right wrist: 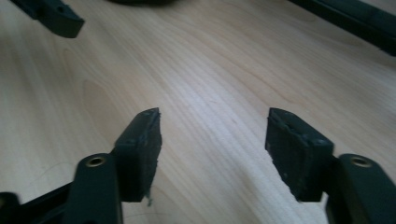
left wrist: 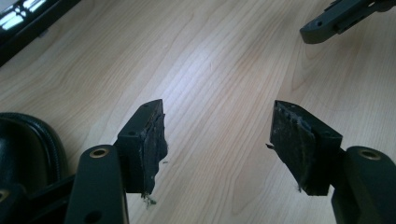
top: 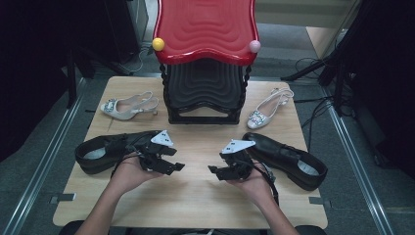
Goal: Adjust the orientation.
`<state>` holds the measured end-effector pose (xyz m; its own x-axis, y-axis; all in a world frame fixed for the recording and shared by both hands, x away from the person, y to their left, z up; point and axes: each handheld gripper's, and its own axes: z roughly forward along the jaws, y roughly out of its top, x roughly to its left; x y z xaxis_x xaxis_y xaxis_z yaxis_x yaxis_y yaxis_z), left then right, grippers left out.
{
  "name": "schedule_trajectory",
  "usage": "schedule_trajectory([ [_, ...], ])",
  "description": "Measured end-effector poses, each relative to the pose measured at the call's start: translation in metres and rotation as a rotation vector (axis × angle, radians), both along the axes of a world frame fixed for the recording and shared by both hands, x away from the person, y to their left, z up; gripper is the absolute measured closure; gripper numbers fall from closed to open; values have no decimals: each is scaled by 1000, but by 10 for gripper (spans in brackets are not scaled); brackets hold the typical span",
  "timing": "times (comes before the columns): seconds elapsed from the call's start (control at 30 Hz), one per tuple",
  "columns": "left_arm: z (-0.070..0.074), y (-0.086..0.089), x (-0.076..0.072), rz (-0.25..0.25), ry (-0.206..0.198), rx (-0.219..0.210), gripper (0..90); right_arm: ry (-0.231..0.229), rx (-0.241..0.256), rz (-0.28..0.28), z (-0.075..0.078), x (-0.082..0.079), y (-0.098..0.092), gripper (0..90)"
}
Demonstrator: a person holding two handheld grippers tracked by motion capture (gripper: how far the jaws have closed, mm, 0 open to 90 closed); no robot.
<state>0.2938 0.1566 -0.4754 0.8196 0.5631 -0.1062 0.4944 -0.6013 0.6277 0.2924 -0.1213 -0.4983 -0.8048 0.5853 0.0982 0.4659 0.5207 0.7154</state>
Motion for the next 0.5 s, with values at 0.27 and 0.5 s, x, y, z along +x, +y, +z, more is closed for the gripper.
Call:
schedule_trajectory([
  [0.27,4,6,-2,-4,-4,13,389,12,10,18,2,-1,0,417],
  [0.5,9,16,-4,25,-8,7,363,40,25,8,4,1,-5,455],
])
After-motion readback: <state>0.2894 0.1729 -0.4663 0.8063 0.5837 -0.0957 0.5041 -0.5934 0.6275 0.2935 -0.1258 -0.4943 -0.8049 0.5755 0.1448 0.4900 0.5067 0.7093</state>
